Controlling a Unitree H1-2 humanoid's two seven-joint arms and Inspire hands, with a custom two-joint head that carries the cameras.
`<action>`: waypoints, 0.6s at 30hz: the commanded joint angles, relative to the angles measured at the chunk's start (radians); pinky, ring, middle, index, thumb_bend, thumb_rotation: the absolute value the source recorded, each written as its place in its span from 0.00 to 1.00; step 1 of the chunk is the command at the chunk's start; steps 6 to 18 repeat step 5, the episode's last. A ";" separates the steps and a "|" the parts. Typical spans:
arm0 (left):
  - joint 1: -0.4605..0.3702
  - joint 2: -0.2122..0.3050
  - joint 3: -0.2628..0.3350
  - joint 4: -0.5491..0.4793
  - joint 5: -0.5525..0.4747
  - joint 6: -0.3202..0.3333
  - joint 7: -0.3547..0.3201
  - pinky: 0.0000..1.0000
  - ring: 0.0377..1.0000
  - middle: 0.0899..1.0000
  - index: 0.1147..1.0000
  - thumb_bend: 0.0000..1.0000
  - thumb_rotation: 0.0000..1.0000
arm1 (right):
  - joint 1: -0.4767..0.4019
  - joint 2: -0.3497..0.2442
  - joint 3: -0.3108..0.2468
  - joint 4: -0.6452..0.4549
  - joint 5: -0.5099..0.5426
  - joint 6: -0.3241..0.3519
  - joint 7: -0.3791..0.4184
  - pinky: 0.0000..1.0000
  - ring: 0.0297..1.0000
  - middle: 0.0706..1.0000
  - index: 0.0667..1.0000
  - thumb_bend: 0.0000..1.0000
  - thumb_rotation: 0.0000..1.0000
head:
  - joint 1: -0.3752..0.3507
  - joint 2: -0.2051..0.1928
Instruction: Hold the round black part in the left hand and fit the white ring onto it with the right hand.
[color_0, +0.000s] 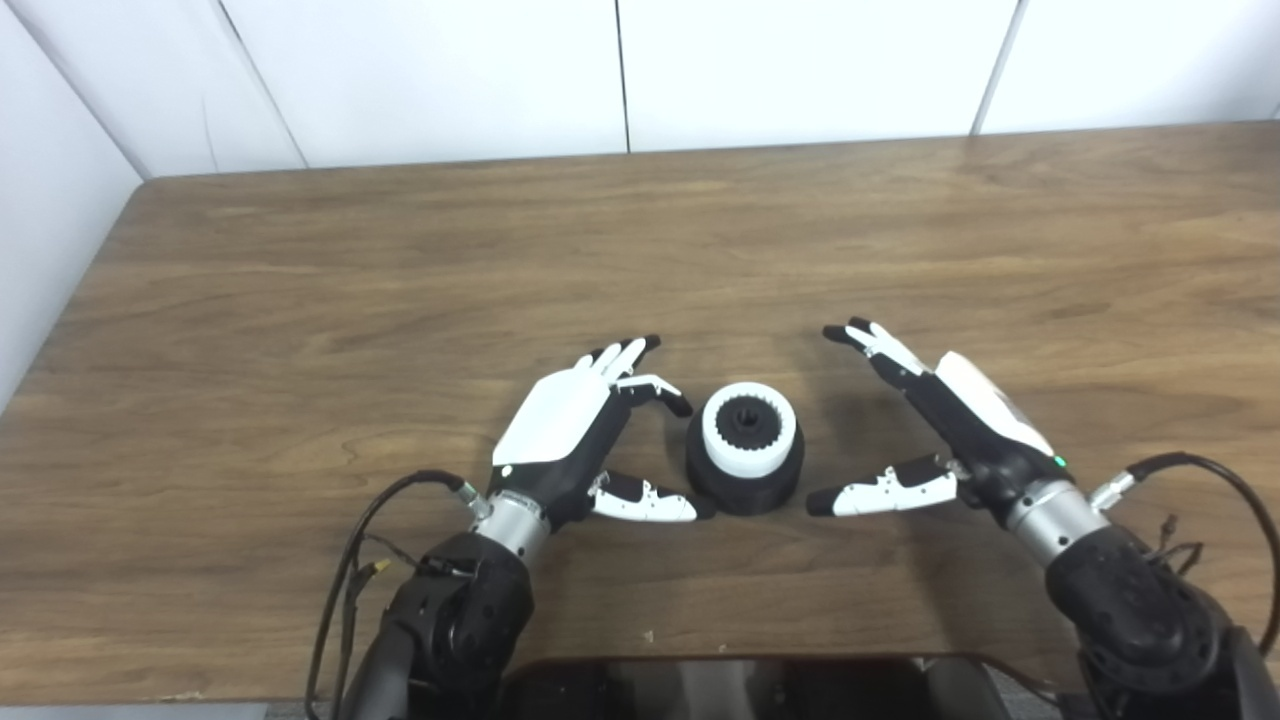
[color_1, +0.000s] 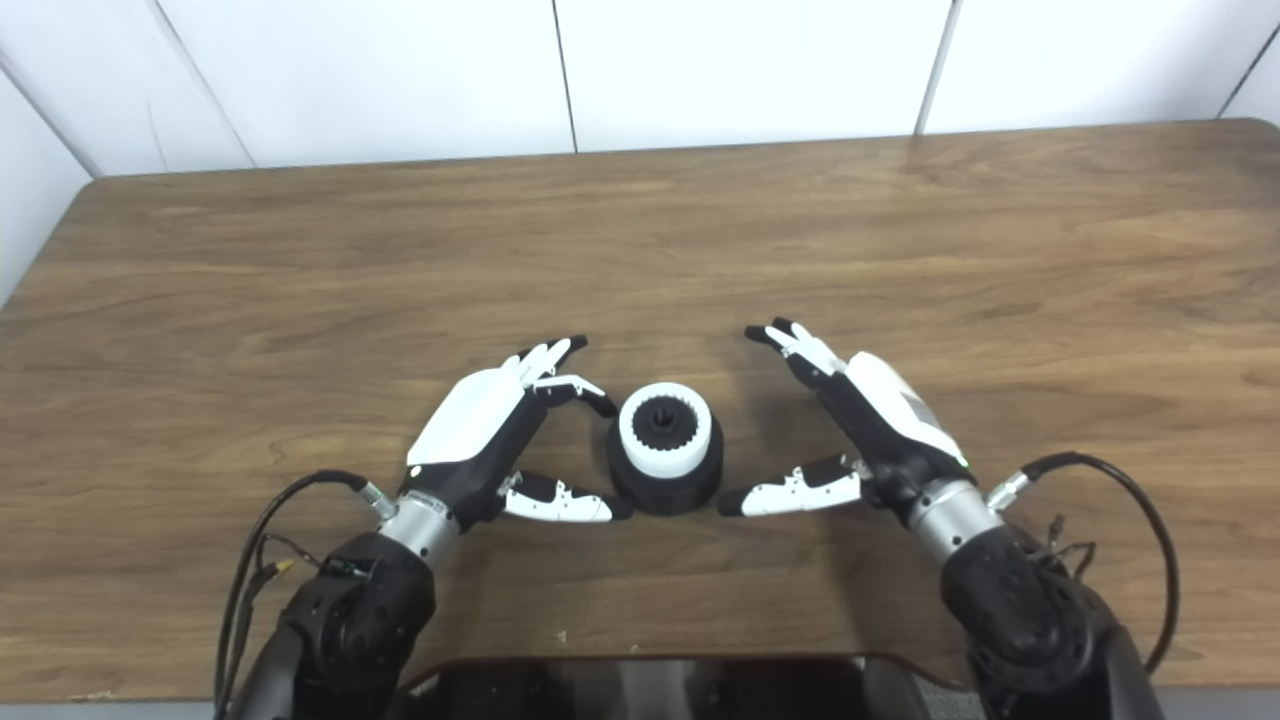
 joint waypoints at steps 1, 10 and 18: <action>-0.023 -0.005 0.006 -0.017 0.002 -0.029 0.043 1.00 1.00 1.00 0.61 0.96 0.39 | -0.015 -0.015 -0.011 -0.022 0.016 -0.046 -0.022 0.97 1.00 1.00 0.90 0.99 0.36 | -0.004 0.001; -0.021 -0.003 0.011 -0.017 -0.009 -0.033 0.049 1.00 1.00 1.00 0.61 0.95 0.38 | -0.008 -0.021 -0.017 -0.018 0.033 -0.054 -0.035 0.93 1.00 0.99 0.89 0.93 0.33 | -0.028 0.001; -0.021 -0.003 0.011 -0.017 -0.009 -0.033 0.049 1.00 1.00 1.00 0.61 0.95 0.38 | -0.008 -0.021 -0.017 -0.018 0.033 -0.054 -0.035 0.93 1.00 0.99 0.89 0.93 0.33 | -0.028 0.001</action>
